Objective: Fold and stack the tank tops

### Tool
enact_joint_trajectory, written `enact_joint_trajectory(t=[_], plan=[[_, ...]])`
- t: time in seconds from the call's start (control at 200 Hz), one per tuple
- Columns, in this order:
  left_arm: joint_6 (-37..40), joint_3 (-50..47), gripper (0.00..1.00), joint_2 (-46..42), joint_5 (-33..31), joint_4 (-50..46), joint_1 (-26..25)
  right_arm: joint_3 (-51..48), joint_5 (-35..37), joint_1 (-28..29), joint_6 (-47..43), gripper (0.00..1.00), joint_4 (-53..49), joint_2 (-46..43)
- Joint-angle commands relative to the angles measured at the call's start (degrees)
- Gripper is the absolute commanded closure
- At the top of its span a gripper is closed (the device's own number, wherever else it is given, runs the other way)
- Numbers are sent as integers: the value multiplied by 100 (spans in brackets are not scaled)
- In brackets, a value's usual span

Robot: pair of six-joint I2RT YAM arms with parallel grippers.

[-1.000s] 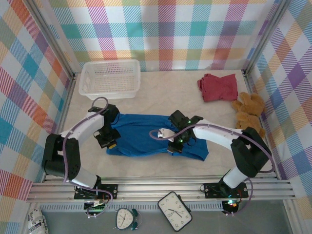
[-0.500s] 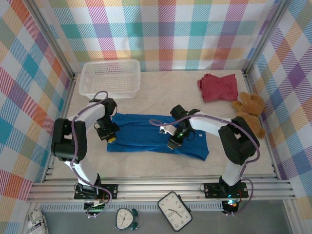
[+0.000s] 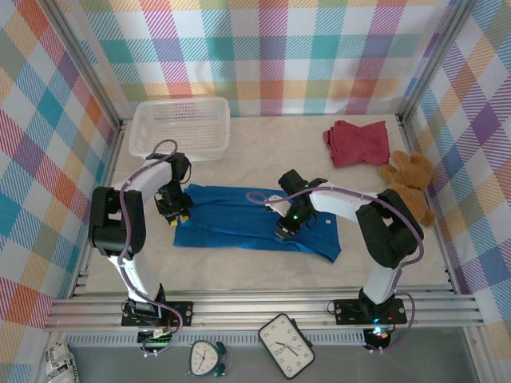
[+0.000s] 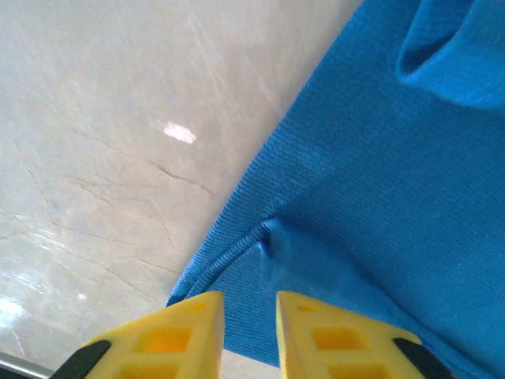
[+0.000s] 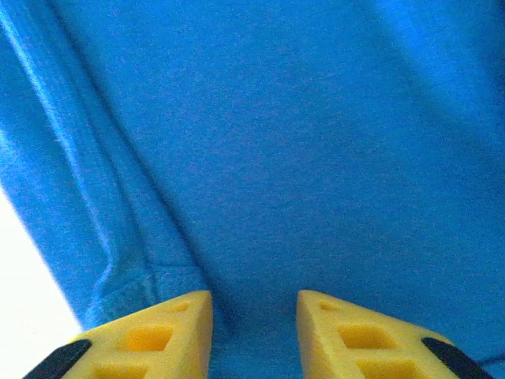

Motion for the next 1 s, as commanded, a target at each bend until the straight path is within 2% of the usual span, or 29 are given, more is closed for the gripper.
enact_joint_trajectory(t=[0.0,0.14,0.295,0.42,0.535,0.68,0.79,0.995], plan=[[45,156,73,-448,-191,-354,58,-2,386,-42,119,66,176,-221],[-147,-212,72,-887,429,-312,-74,-1,560,-47,104,63,193,-341],[-645,-988,72,-1197,1362,353,-494,-130,825,-87,101,55,69,-777],[-788,-1241,72,-990,1564,771,-858,-339,963,-145,-148,47,-360,-1250],[-741,-1355,72,-709,1518,1082,-891,-572,1198,-152,-320,42,-912,-1721],[-367,-1370,72,-136,1233,1139,-772,-786,774,-136,-385,41,-1445,-2267],[-96,-1458,73,139,994,1142,-447,-1139,846,87,-551,40,-1673,-2581],[329,-1334,73,112,586,952,109,-1782,1152,691,-1015,39,-1849,-3119]])
